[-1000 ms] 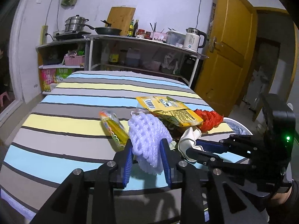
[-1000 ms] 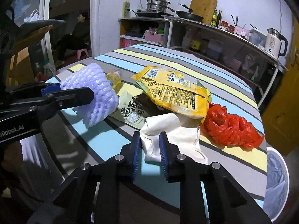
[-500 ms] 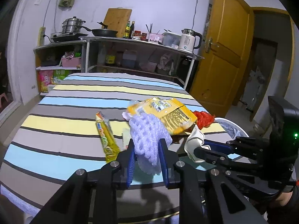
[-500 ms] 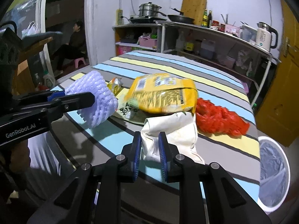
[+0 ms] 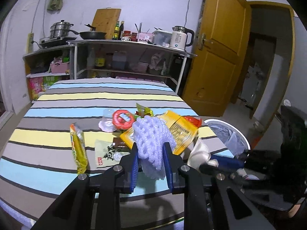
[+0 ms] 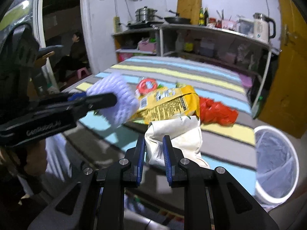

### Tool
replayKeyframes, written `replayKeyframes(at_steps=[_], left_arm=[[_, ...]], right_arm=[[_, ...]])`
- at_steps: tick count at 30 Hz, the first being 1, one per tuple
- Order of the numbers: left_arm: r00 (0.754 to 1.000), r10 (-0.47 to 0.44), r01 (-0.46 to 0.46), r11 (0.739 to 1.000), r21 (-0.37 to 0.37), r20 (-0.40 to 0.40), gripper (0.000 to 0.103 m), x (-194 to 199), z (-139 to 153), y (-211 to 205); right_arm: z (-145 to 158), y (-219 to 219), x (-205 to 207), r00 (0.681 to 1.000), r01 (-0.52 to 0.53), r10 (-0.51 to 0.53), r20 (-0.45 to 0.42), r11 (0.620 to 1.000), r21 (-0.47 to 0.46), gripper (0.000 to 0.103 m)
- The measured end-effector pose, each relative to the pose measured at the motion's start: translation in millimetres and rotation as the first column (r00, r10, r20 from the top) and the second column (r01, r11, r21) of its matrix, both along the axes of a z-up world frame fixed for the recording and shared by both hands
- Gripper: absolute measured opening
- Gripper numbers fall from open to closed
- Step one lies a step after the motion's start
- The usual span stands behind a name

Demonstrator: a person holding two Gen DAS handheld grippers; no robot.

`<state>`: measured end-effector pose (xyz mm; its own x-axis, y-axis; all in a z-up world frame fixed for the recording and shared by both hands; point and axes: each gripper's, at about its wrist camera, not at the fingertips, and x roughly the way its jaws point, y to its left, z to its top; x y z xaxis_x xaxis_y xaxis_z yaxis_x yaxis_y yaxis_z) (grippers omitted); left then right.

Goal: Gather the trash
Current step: 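Carry the foam net and white bag over the trash bin with both tools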

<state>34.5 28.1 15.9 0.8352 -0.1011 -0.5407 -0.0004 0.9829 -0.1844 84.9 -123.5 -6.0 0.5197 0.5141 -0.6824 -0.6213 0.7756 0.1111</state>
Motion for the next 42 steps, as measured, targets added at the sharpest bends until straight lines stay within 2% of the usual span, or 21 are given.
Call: replayKeyframes(at_steps=[15,22,32,42], left_arm=[[0.998,-0.067,0.067,0.998,0.022,0.007,0.024,7.4,4.1,-29.6],[0.997,-0.068,0.069,0.997,0.017,-0.047,0.024,17.8,-16.6,-36.8],[0.991,-0.130,0.130,0.991,0.035,-0.006,0.024,22.1,1.8,-57.6],[0.973,-0.231,0.231,0.972,0.043,0.000,0.024,63.1,6.8,-106.6]], right_arm=[[-6.1,-22.1,-28.1,0.998,-0.024,0.023,-0.055,1.000,-0.014,0.019],[2.6,-28.5,-44.0,0.999,-0.038,0.037,-0.040,0.999,-0.015,0.019],[18.5,-62.6,-37.5,0.997,0.080,-0.080,0.013,0.997,0.001,0.020],[18.9,-116.3,-7.8,0.972,0.232,-0.232,0.029,0.973,0.014,0.020]])
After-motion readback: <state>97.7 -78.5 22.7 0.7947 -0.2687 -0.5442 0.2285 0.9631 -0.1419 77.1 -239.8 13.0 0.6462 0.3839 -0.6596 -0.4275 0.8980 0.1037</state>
